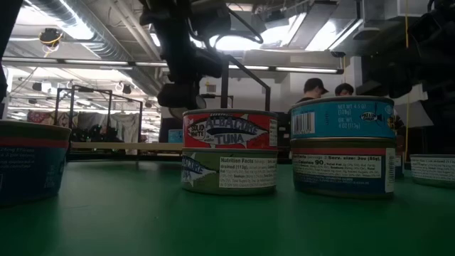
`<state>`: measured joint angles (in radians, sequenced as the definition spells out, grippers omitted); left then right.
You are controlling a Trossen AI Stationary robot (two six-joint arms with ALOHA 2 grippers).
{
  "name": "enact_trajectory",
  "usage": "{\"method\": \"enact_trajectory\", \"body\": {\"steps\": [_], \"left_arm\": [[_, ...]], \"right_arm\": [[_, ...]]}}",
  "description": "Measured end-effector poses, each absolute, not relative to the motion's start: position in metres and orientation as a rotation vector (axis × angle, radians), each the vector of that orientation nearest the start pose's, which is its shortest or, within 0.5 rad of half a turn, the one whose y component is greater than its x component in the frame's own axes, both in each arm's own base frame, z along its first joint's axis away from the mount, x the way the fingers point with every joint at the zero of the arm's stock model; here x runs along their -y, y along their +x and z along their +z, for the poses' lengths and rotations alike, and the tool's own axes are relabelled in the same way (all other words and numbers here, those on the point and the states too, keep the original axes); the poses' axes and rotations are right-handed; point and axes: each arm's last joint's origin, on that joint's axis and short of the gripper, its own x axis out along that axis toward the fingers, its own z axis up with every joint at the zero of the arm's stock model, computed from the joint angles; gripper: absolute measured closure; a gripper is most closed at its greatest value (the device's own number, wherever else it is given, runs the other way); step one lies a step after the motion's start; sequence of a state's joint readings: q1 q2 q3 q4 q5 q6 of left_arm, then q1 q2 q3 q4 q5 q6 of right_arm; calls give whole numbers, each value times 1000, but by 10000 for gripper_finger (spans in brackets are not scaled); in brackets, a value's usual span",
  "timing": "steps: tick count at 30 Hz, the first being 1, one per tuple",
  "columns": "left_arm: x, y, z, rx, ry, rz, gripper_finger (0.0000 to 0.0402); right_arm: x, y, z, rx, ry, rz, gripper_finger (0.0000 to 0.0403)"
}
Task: Stack canned seafood by type on shelf
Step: Stack the sky blue tuna can on top of the sky blue tuna can
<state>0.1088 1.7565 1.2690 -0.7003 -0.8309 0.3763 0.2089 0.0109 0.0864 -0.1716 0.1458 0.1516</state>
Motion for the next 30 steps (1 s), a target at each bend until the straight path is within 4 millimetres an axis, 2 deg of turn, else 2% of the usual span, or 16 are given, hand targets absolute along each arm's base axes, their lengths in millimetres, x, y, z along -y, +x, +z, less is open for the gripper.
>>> {"method": "enact_trajectory", "body": {"steps": [6, 12, 18, 23, 26, 30], "left_arm": [[-68, 340, 216, -1308, 668, 555, 261], [-71, 339, 207, -1298, 678, 551, 260], [-71, 335, 197, -1324, 761, 517, 259], [-71, 335, 197, -1325, 769, 510, 258], [-71, 335, 197, -1324, 765, 506, 248], [-70, 335, 196, -1312, 723, 510, 212]], "right_arm": [[-15, 90, 175, -110, 132, 56, 141], [-15, 90, 175, -110, 132, 57, 141], [-15, 90, 174, -110, 132, 56, 141], [-15, 90, 174, -110, 132, 56, 141], [-15, 90, 174, -110, 132, 56, 141], [-15, 90, 174, -110, 132, 56, 141]]}}
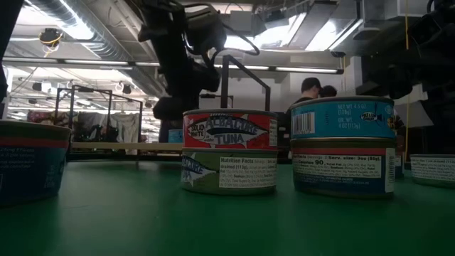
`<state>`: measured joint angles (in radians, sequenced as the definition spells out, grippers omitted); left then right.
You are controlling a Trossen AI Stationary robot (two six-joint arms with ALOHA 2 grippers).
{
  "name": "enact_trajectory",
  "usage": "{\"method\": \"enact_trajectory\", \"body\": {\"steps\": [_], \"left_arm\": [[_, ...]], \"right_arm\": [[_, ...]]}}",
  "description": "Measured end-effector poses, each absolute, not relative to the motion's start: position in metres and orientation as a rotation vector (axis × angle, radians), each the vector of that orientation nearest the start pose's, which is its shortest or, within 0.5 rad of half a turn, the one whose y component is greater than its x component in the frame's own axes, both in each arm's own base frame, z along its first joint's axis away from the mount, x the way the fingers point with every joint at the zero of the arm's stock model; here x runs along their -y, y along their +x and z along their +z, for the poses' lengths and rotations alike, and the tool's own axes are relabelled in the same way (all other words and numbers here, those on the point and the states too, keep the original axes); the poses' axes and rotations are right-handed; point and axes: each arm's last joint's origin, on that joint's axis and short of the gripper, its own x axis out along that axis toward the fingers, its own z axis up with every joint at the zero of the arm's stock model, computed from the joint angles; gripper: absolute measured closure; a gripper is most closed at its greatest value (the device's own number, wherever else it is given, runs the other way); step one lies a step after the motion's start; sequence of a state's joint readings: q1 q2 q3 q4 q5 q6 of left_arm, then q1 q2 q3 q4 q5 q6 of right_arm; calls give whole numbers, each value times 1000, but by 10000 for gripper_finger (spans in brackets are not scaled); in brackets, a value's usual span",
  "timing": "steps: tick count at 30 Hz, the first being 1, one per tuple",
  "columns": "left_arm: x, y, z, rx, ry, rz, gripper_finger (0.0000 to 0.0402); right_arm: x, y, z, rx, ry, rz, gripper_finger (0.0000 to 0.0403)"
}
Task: Stack canned seafood by type on shelf
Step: Stack the sky blue tuna can on top of the sky blue tuna can
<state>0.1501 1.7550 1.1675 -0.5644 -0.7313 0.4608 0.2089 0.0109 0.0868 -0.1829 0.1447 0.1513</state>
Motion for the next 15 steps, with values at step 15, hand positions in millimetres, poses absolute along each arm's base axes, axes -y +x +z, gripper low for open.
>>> {"method": "enact_trajectory", "body": {"steps": [15], "left_arm": [[-64, 339, 200, -1294, 735, 506, 156]], "right_arm": [[-15, 90, 174, -110, 132, 56, 141]]}}
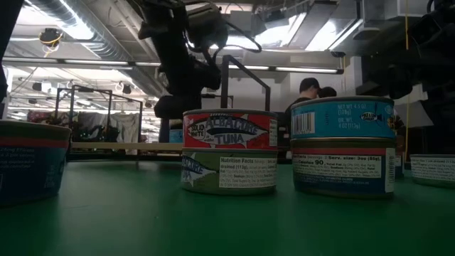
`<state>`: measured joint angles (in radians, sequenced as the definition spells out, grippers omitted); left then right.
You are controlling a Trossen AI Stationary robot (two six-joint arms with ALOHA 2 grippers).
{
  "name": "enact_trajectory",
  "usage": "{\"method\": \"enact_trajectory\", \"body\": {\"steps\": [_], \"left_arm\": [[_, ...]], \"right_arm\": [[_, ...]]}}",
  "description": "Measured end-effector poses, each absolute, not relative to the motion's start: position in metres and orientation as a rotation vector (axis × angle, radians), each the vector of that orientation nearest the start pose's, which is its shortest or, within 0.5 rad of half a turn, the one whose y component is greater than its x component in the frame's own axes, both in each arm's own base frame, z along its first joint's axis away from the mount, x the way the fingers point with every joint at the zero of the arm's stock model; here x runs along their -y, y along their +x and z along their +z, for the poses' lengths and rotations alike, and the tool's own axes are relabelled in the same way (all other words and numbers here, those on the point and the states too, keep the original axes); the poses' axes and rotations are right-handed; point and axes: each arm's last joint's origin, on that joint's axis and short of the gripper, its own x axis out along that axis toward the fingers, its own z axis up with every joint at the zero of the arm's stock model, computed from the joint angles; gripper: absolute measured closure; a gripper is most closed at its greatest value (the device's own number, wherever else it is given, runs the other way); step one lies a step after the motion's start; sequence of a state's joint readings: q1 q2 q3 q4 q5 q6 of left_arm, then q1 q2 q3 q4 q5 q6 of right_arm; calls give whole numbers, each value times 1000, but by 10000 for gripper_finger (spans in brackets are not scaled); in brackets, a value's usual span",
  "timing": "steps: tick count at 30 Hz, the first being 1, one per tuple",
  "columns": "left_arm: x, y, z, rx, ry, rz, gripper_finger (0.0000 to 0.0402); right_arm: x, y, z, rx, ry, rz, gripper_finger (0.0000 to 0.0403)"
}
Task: Stack canned seafood by type on shelf
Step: Stack the sky blue tuna can on top of the sky blue tuna can
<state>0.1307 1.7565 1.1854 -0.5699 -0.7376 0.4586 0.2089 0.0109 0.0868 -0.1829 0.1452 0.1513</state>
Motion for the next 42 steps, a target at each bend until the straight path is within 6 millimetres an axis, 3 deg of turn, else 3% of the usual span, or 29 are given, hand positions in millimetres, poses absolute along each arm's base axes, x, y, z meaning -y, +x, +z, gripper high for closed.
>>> {"method": "enact_trajectory", "body": {"steps": [13, 20, 30, 42], "left_arm": [[-61, 335, 209, -1340, 644, 551, 156], [-45, 336, 220, -1291, 643, 535, 156], [6, 332, 254, -1148, 523, 550, 157], [89, 321, 261, -967, 401, 463, 157]], "right_arm": [[-15, 90, 174, -110, 132, 56, 141], [-15, 90, 174, -110, 133, 56, 141], [-15, 90, 175, -109, 133, 55, 141], [-16, 91, 178, -73, 142, 91, 141]]}}
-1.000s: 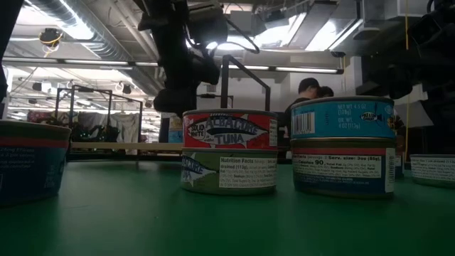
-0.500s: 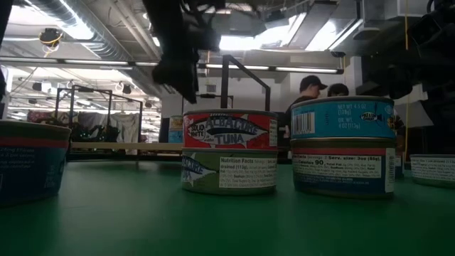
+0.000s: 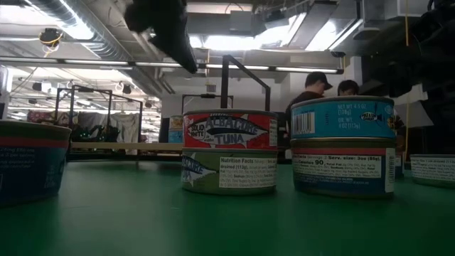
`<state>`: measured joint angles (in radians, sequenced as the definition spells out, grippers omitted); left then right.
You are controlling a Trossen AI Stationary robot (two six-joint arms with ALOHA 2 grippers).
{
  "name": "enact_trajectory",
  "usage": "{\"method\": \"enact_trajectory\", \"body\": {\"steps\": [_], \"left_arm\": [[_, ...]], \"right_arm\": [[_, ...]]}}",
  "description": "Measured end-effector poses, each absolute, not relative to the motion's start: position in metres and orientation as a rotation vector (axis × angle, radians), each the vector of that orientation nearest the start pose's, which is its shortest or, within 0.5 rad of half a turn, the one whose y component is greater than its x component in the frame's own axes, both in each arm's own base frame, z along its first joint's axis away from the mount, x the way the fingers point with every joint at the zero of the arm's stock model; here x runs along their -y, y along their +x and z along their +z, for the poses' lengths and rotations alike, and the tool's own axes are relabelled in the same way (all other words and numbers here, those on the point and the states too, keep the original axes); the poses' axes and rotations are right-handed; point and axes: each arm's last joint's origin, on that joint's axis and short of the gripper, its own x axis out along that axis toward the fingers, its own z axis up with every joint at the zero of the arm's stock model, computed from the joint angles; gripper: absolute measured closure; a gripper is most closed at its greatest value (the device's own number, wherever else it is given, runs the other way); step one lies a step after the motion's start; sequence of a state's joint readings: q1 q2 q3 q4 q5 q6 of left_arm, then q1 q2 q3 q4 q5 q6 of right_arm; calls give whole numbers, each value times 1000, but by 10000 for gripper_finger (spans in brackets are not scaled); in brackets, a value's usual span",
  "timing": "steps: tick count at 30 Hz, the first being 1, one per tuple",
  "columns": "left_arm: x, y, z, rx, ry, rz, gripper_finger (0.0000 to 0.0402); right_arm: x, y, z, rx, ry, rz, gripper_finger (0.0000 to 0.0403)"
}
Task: Stack canned seafood by type on shelf
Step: Stack the sky blue tuna can on top of the sky blue tuna can
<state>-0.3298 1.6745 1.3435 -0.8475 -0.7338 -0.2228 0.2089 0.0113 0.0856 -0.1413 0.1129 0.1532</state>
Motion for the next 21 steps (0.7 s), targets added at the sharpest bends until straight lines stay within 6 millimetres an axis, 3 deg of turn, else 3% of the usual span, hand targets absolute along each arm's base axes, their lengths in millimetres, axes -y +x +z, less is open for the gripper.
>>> {"method": "enact_trajectory", "body": {"steps": [9, 15, 21], "left_arm": [[143, 326, 273, -680, 196, 359, 156], [162, 336, 284, -496, 67, 307, 157], [182, 365, 267, -368, 122, 178, 157]], "right_arm": [[-19, 91, 188, 16, 156, 205, 141], [-20, 92, 190, 32, 155, 240, 141], [-24, 100, 196, 76, 105, 300, 141]]}}
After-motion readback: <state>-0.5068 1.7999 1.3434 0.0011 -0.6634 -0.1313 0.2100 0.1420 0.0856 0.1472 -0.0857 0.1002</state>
